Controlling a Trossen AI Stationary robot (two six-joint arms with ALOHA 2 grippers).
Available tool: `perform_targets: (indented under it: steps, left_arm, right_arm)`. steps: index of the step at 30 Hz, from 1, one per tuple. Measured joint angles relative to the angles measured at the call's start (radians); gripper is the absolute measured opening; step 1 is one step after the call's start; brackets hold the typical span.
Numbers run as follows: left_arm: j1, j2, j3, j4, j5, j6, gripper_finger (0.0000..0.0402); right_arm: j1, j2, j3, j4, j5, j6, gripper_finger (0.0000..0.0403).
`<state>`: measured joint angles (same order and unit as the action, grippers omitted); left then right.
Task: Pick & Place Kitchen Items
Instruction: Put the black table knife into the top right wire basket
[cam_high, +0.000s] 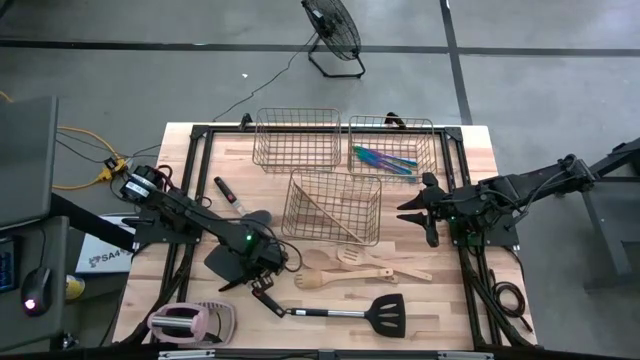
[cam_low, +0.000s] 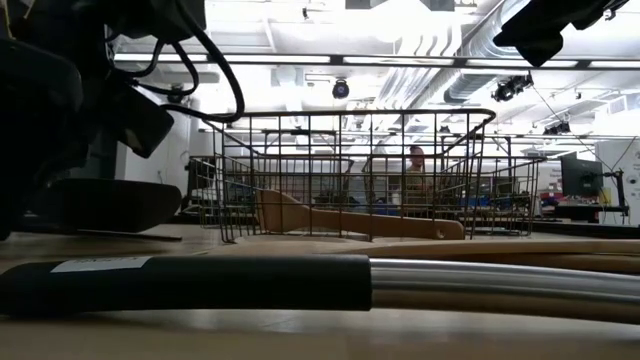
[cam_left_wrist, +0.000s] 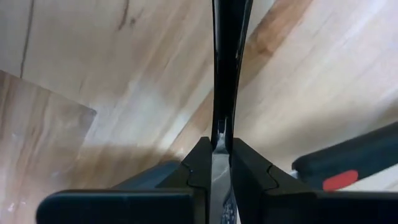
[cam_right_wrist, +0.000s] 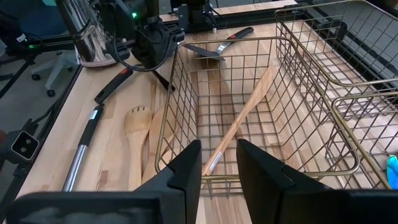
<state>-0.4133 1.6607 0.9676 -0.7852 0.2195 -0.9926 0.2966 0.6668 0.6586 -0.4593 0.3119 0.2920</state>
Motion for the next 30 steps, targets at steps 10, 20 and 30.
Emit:
perform_targets:
  steps: [10, 20, 30]
  left_arm:
    - [0.001, -0.001, 0.062, -0.005, -0.027, 0.081, 0.0032]
    - [0.001, -0.003, 0.24, -0.027, -0.054, 0.218, 0.0032]
    - [0.001, -0.003, 0.401, -0.025, -0.085, 0.345, 0.0032]
  right_arm:
    - [0.0, 0.0, 0.0, 0.0, 0.0, 0.0, 0.0093]
    - [0.0, 0.0, 0.0, 0.0, 0.0, 0.0, 0.0093]
    - [0.0, 0.0, 0.0, 0.0, 0.0, 0.0, 0.0093]
